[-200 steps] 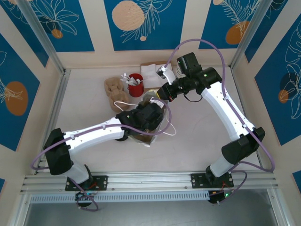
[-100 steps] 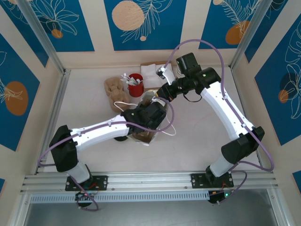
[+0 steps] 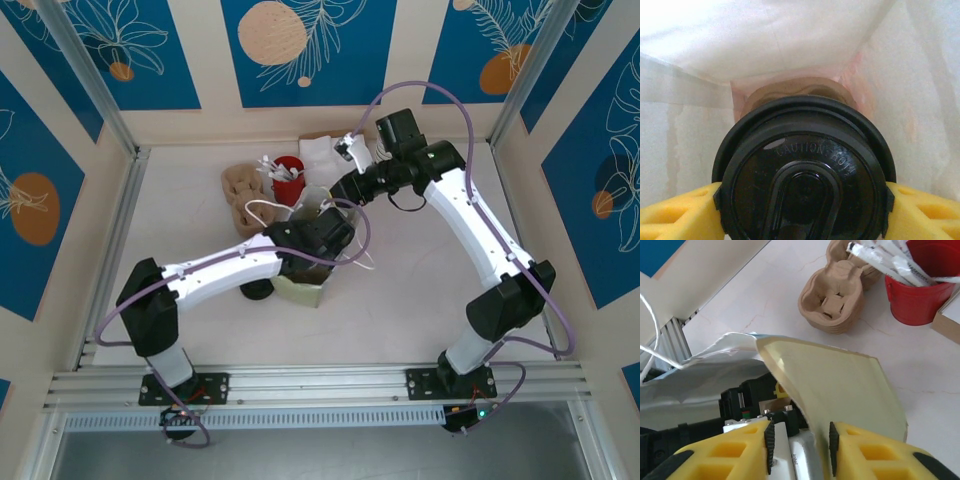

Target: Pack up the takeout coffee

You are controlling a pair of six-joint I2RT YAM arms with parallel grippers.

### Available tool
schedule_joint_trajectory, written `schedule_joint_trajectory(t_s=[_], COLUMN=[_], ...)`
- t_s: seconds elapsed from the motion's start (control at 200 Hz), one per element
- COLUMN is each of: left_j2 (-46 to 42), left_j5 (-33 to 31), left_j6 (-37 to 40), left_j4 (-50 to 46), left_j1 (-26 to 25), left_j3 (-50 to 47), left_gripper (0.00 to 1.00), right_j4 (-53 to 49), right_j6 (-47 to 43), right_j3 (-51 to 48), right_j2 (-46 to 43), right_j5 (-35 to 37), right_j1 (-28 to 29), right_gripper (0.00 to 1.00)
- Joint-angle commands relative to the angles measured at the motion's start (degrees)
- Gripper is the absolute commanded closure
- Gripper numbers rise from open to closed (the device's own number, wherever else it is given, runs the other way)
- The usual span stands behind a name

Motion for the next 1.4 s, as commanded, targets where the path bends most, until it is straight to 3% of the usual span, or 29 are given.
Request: schedule_joint_trajectory(t_s=[0.0, 0.225, 0.525, 0.885, 1.395], left_j2=[1.9, 4.95, 9.75, 16.49, 26.33], left_j5=[2.5, 6.49, 10.32, 15.32, 20.54], left_j6=[-0.85, -1.64, -2.75, -3.78, -3.25], left_j4=[-2.09, -3.77, -7.48, -13.16, -18.75], left_j1=[1.59, 4.2, 7.09, 9.85, 12.62], left_j3=[2.56, 5.7, 10.59, 18.67, 30.18], left_gripper=[0.28, 0.28, 0.3, 0.33, 0.37], right_j4=[0.72, 1.34, 5.35, 11.71, 11.01], right_j6=[2.14, 7.12, 11.58, 23.52, 35.25], right_j3=[5.06, 11.0, 10.16, -4.8, -23.27], right_j2=[1.18, 1.91, -2.93, -14.26, -27.69], right_j5=[-2.38, 1.07, 5.55, 15.18, 10.47], right_j1=[-1.09, -4.55, -5.92, -7.98, -12.33], right_gripper=[0.59, 0.55, 0.53, 0.52, 0.52])
